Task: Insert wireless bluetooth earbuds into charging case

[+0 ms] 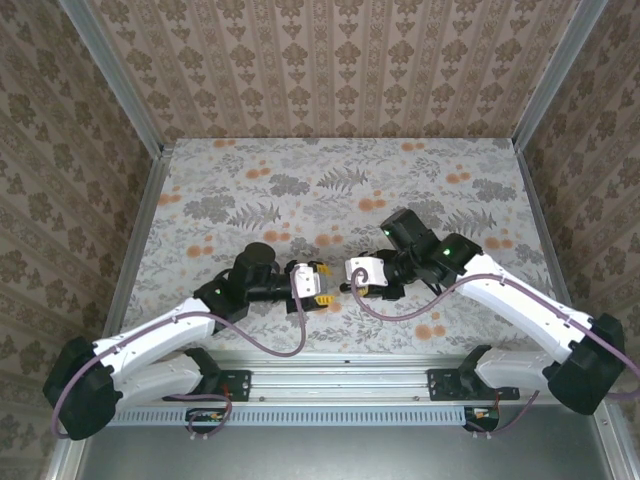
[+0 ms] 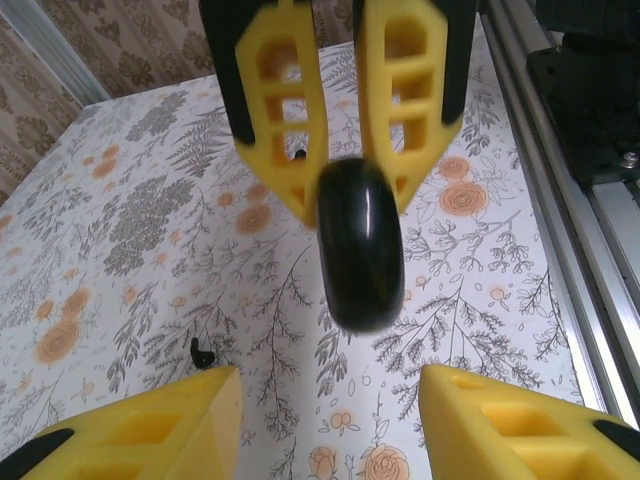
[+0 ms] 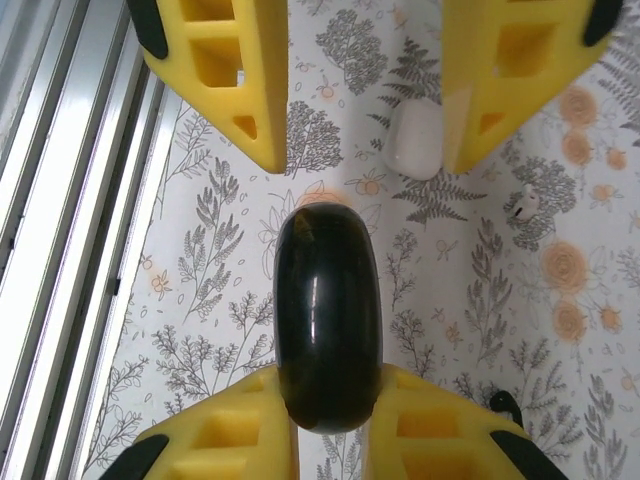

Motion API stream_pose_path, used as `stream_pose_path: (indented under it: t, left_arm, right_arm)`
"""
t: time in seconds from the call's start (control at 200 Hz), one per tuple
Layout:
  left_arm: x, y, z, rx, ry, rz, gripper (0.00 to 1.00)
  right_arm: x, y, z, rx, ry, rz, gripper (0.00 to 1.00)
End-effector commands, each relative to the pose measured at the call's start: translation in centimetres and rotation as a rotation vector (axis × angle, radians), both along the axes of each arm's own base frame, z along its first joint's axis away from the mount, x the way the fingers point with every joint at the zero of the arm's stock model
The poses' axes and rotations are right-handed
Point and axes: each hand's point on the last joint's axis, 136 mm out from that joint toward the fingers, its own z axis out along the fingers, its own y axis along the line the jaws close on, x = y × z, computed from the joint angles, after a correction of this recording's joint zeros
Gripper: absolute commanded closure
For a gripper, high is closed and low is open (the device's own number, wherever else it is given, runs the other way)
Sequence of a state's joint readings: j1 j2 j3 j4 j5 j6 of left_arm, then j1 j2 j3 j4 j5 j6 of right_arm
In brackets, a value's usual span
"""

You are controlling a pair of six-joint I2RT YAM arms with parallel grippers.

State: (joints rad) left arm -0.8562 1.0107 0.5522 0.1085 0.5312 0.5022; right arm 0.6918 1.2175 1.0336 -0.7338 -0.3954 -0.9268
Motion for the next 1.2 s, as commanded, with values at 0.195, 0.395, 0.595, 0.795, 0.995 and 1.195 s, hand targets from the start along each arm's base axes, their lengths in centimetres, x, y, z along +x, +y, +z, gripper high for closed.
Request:
stream_pose_path:
  t: [0.195, 0.395, 0.595, 0.795, 0.995, 1.195]
  left_arm:
    - [-1.3, -1.2, 1.9, -0.056, 0.004, -0.097, 0.51]
    - [-1.4, -1.5, 2.1, -0.072, 0.013, -0.105, 0.60]
    - [-1.5, -1.4, 2.4, -0.082, 0.013, -0.103, 0.78]
    - [-1.2, -0.8, 2.9, -0.156, 0.000, -0.072, 0.86]
    - [-1.8, -0.5, 4.5, -0.243, 0.041, -0.105, 0.86]
    - [-1.7, -0.5, 5.1, -0.282, 0.061, -0.106, 0.87]
  right_arm:
    - [0.2, 2.3, 1.6, 0.076, 0.001, 0.058, 0.83]
    - [0.2, 3.1, 1.9, 0.129, 0.008, 0.073, 0.83]
    - [0.0, 3.6, 2.2, 0.162, 0.016, 0.081, 0.83]
    - [0.7, 3.1, 3.4, 0.309, 0.047, 0.034, 0.64]
    - [0.0, 2.4, 5.9, 0.563, 0.156, 0.089, 0.62]
    - [-0.6, 2.5, 6.9, 0.609, 0.210, 0.154, 0.65]
